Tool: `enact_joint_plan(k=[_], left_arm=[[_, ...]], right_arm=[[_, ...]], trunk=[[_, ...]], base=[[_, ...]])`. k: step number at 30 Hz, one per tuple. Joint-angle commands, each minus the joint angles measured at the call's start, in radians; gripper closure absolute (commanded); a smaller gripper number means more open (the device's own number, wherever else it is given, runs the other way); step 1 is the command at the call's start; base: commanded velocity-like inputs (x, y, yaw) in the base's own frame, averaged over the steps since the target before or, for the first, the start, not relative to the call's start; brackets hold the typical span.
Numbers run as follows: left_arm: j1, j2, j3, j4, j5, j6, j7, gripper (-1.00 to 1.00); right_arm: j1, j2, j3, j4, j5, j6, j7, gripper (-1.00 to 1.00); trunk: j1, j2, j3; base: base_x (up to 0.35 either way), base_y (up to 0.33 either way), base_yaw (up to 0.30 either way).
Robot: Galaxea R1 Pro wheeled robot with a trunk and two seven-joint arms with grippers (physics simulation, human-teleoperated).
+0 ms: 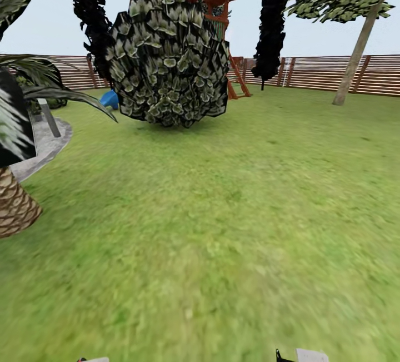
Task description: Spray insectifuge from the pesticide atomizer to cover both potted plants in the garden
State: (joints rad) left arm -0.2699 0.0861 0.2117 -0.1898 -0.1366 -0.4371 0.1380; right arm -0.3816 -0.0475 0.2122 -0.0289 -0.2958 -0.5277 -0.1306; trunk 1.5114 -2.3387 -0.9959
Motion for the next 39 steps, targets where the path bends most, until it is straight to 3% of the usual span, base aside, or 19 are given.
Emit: enact_joint_plan(k=[1, 39], left_arm=[[0.000, 0.000, 0.005, 0.001, -0.011, -0.003, 0.005, 1.00], [-0.001, 0.000, 0.005, 0.001, -0.011, -0.003, 0.005, 1.00]], right_arm=[[0.000, 0.000, 0.009, 0.000, -0.005, -0.002, -0.004, -1.00], [0.000, 0.000, 0.009, 0.000, -0.005, -0.002, -0.004, -1.00]], trunk=[[0.000, 0.000, -0.001], [0.000, 0.000, -0.001]], base=[[0.340, 0.000, 0.000], [0.340, 0.000, 0.000]])
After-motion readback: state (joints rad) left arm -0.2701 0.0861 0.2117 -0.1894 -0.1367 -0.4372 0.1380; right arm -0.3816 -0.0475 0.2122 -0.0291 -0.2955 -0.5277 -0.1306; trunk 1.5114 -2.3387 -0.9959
